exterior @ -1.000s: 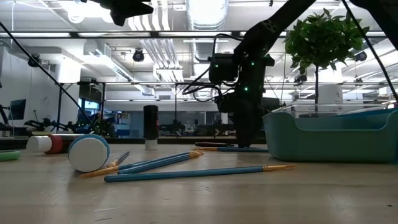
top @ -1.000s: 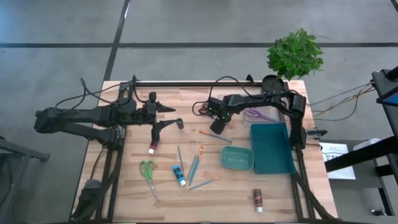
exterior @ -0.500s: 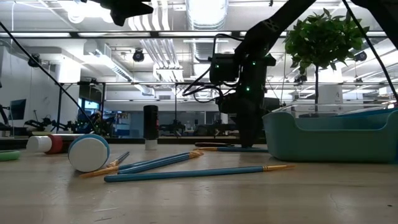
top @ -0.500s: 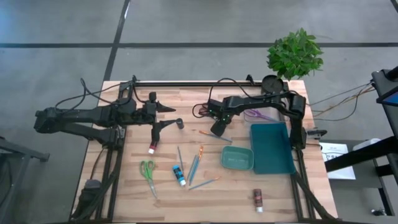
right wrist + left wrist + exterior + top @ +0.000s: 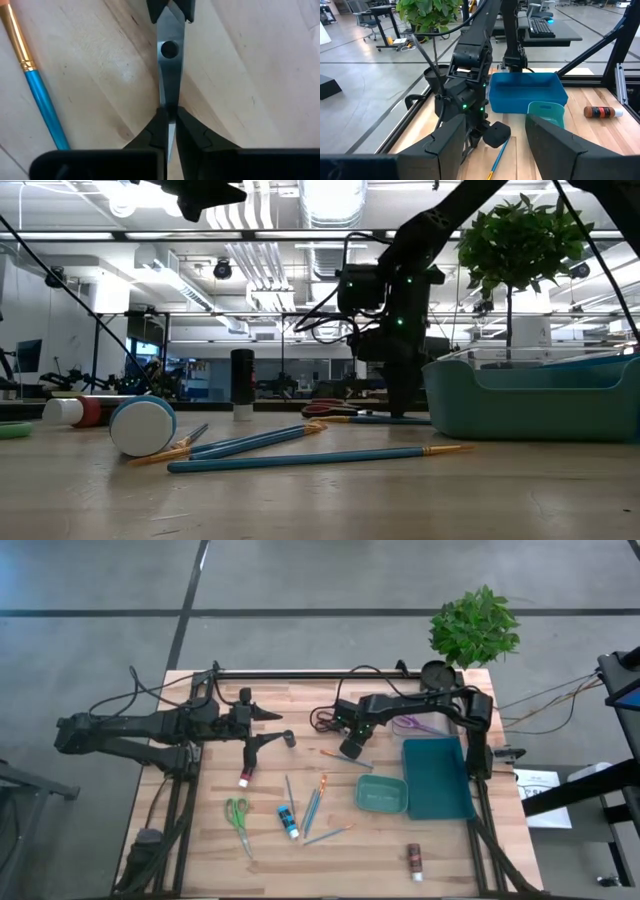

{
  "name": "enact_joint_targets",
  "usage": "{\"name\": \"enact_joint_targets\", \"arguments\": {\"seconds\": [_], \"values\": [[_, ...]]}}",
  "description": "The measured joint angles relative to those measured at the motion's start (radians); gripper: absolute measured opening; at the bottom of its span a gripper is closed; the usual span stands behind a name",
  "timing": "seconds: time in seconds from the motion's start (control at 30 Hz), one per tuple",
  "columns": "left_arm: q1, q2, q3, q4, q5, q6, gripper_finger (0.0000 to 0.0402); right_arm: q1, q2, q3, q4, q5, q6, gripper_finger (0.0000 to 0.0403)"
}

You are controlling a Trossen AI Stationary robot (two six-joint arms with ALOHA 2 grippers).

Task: Pick & Place Paint Supplies
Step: Put the black scissors into the transparent bin

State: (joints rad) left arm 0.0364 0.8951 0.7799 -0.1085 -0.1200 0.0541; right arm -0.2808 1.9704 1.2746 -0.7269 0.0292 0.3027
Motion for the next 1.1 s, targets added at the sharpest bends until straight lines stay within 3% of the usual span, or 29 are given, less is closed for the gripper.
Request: {"name": "enact_joint_targets", "arguments": {"seconds": [0.77,1.1], "values": [[0.000,0.000,0.000,0.000,0.000,0.000,0.0214,0.043,-0.036,-0.039,0.013,0.022,-0.018,0.0011],[0.000,0.000,0.000,0.000,0.000,-0.001,0.0214,0.043,-0.033,-0.044,0.026,-0.052,-0.065,0.0012]]}}
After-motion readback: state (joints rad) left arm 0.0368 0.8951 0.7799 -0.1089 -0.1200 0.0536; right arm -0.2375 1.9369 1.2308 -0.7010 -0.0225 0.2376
